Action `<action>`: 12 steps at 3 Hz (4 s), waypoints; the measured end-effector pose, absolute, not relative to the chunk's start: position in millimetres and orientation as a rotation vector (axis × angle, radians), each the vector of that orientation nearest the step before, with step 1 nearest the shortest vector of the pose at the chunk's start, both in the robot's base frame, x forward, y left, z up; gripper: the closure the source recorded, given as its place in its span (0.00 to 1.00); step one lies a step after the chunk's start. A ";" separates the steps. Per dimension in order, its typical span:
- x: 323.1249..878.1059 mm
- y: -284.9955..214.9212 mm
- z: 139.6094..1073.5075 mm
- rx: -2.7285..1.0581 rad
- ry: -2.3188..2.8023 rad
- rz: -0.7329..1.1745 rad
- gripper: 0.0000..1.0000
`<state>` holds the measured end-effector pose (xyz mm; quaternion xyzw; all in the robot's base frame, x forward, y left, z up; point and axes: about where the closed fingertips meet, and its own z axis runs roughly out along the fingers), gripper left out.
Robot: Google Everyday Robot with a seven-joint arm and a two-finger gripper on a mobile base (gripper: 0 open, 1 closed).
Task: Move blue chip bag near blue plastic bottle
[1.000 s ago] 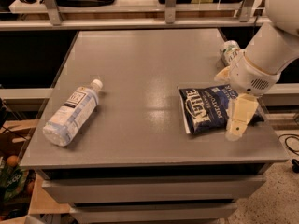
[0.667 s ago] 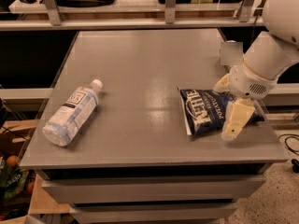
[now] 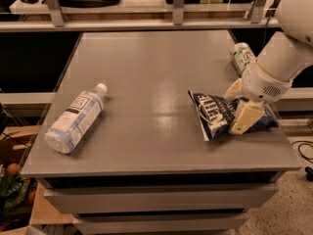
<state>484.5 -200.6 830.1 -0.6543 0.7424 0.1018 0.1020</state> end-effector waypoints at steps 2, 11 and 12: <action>484.9 -200.8 835.1 -1.933 2.191 0.300 1.00; 493.5 -3.8 927.9 -2.486 1.362 0.219 1.00; 479.9 32.6 916.4 -2.575 1.220 0.282 1.00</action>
Offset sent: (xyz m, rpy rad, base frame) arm 0.0246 0.0046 0.0543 -0.0001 -0.1121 0.0456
